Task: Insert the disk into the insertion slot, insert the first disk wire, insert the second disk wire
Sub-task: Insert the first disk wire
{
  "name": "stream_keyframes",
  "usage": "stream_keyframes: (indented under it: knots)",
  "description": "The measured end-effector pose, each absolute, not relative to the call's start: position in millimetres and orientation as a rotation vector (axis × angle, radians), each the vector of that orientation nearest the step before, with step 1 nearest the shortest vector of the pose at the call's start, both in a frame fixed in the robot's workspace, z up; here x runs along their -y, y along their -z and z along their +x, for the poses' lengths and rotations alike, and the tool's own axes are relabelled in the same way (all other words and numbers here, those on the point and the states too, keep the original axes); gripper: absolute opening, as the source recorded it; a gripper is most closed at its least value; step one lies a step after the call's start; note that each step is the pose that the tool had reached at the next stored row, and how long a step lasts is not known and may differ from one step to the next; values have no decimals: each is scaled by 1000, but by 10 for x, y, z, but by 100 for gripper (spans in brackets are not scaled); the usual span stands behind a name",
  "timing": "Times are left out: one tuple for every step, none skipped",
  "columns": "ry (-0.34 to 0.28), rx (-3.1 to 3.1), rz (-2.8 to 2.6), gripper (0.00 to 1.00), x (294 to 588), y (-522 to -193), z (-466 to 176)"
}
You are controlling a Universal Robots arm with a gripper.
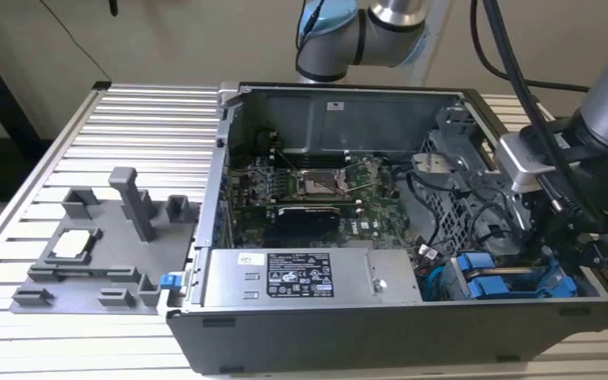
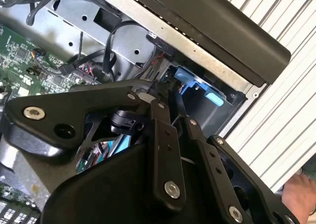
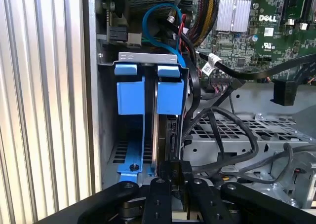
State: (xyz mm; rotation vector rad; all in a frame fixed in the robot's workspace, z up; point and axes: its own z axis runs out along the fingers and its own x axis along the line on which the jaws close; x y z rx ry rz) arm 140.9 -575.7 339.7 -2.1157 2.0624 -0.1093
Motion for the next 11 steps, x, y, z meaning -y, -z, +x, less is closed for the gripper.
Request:
stream_keyframes:
  knots:
    - [110,-2066,-2112,19,5753,-3395,1409]
    - [110,-2070,-2109,19,5750,-3393,1409]
    - [111,-2073,-2105,19,5747,-3389,1409]
    - [111,-2076,-2102,19,5745,-3387,1409]
    - [111,-2079,-2100,19,5744,-3384,1409]
    - [112,-2081,-2098,19,5743,-3381,1409]
    - [112,-2082,-2097,19,5742,-3378,1409]
    - [112,-2083,-2096,19,5741,-3376,1409]
    - [112,-2084,-2096,19,5741,-3374,1409]
    - [113,-2084,-2096,19,5740,-3371,1409]
    - [113,-2084,-2095,19,5740,-3365,1409]
